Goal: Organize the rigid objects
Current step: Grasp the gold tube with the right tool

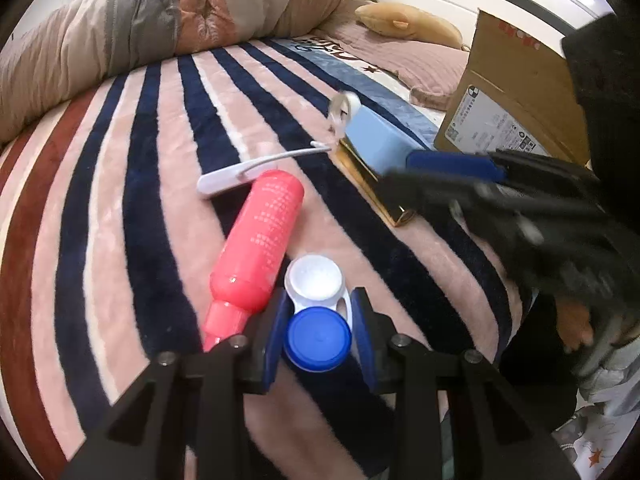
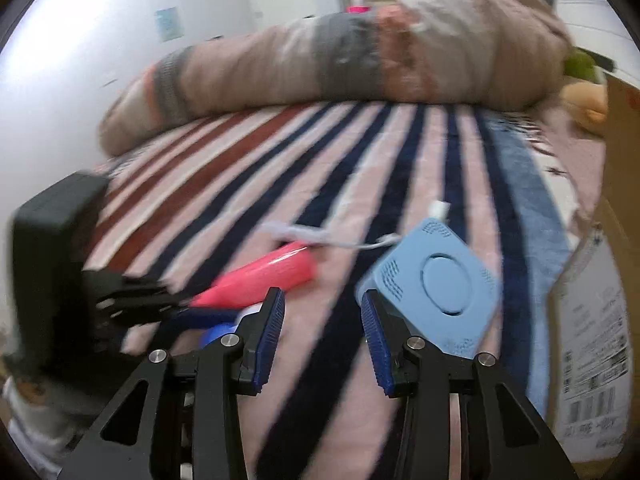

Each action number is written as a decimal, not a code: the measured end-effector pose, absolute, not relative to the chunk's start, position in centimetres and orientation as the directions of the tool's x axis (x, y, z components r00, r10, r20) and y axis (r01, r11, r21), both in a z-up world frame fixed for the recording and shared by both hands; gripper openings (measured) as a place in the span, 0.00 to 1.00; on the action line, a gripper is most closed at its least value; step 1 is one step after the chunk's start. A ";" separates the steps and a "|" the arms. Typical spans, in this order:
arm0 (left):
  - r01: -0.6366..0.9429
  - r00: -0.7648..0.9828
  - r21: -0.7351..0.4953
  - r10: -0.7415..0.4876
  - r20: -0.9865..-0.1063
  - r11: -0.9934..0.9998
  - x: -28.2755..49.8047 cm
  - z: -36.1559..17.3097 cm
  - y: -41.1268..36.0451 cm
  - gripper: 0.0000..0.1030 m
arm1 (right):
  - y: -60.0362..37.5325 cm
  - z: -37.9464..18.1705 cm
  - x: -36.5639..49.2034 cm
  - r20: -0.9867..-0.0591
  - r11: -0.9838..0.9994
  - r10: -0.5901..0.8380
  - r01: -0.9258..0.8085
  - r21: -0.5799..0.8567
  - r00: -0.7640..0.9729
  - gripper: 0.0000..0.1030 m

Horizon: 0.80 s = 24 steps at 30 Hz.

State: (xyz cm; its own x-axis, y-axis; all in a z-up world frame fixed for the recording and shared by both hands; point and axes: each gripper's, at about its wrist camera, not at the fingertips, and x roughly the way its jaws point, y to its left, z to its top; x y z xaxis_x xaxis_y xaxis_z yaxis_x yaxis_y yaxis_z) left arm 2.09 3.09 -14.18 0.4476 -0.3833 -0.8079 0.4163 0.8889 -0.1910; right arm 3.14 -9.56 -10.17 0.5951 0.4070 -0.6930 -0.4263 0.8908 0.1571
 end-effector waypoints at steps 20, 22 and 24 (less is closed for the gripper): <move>0.426 0.452 -0.196 -0.395 -0.800 0.883 2.1 -14.2 2.7 0.29 | -11.0 -13.6 3.7 -0.775 0.954 0.248 -0.285 0.092 0.582 0.14; 0.435 0.448 -0.205 -0.409 -0.795 0.877 1.7 -14.1 3.0 0.29 | -11.5 -13.4 2.2 -0.788 0.936 0.293 -0.333 0.119 0.542 0.14; 0.434 0.442 -0.199 -0.400 -0.803 0.879 1.5 -14.5 2.7 0.29 | -11.9 -13.2 0.7 -0.800 0.920 0.306 -0.376 0.109 0.517 0.14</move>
State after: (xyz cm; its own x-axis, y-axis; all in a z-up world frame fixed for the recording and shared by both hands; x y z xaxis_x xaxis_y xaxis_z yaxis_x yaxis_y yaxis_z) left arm 1.50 2.70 -14.52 0.4424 -0.4002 -0.8026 0.4335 0.8788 -0.1993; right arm 0.69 -11.94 -13.17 0.5166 0.3056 -0.7998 -0.3756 0.9204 0.1091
